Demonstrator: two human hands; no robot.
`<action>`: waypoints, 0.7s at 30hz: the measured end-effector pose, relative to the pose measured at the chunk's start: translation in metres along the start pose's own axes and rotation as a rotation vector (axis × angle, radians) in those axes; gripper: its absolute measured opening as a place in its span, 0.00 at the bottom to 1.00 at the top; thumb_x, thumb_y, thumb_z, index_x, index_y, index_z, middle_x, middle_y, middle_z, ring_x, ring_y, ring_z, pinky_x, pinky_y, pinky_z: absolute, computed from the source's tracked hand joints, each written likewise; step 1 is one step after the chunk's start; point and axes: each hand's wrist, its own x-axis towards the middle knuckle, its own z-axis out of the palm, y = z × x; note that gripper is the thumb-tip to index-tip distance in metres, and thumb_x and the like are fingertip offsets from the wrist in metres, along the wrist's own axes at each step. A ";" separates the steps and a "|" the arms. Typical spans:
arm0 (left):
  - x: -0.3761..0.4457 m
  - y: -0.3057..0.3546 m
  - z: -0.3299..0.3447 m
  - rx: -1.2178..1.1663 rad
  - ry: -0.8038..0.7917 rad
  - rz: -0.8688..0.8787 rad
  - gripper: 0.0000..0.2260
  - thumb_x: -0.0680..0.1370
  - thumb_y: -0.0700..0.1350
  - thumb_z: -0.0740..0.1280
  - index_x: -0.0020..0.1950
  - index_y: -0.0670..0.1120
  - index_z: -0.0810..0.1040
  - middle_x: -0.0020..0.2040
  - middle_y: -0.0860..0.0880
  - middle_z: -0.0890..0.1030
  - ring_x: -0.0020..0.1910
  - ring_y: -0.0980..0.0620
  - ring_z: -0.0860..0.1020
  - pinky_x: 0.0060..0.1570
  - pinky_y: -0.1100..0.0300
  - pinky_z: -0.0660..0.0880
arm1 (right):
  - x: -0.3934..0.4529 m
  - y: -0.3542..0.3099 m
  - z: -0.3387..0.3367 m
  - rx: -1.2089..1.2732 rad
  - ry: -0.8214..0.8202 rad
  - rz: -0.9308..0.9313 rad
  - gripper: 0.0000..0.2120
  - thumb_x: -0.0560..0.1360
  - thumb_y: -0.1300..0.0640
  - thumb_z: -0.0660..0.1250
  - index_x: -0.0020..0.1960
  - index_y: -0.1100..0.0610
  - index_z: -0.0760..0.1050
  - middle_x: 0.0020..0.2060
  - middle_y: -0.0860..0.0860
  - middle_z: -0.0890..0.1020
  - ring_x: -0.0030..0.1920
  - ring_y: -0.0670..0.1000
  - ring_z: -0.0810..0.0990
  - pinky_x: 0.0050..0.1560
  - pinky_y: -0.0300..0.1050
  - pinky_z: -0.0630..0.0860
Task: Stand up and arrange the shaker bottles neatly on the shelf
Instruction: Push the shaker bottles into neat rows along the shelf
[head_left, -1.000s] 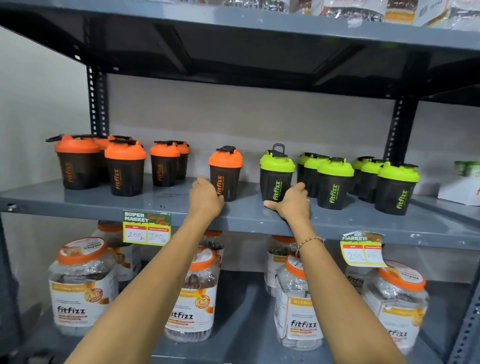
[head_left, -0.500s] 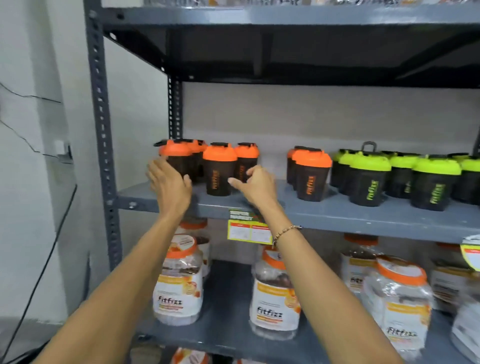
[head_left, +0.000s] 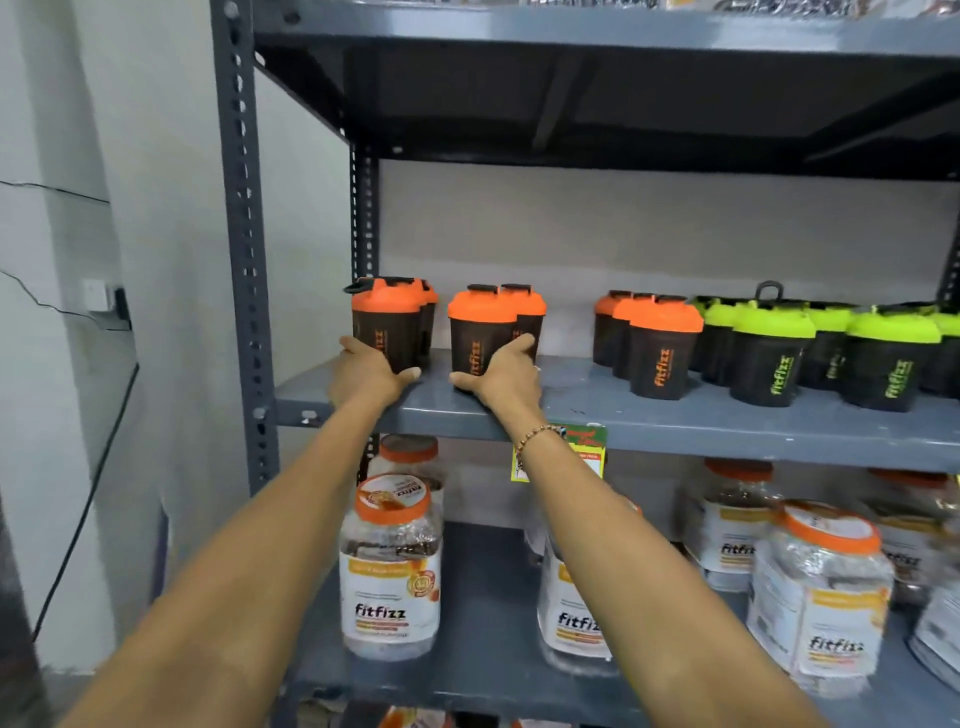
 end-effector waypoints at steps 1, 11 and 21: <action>0.000 -0.001 0.002 0.032 0.009 -0.014 0.43 0.69 0.57 0.74 0.72 0.38 0.55 0.66 0.38 0.72 0.64 0.38 0.73 0.60 0.44 0.72 | 0.001 -0.001 0.000 -0.012 -0.008 0.009 0.40 0.66 0.48 0.78 0.65 0.63 0.59 0.64 0.62 0.74 0.65 0.64 0.73 0.61 0.54 0.72; 0.004 -0.001 0.008 0.101 0.030 0.022 0.31 0.76 0.50 0.69 0.70 0.37 0.60 0.67 0.38 0.70 0.67 0.39 0.69 0.61 0.46 0.70 | 0.011 0.019 -0.021 -0.063 0.016 0.117 0.35 0.69 0.50 0.76 0.65 0.63 0.60 0.63 0.62 0.75 0.65 0.63 0.73 0.60 0.54 0.73; 0.004 -0.003 0.007 0.134 0.025 0.033 0.31 0.75 0.52 0.69 0.70 0.38 0.61 0.66 0.38 0.72 0.65 0.40 0.72 0.59 0.47 0.72 | 0.003 0.020 -0.017 -0.049 0.078 0.082 0.33 0.71 0.51 0.74 0.65 0.63 0.60 0.63 0.62 0.75 0.64 0.64 0.74 0.59 0.55 0.74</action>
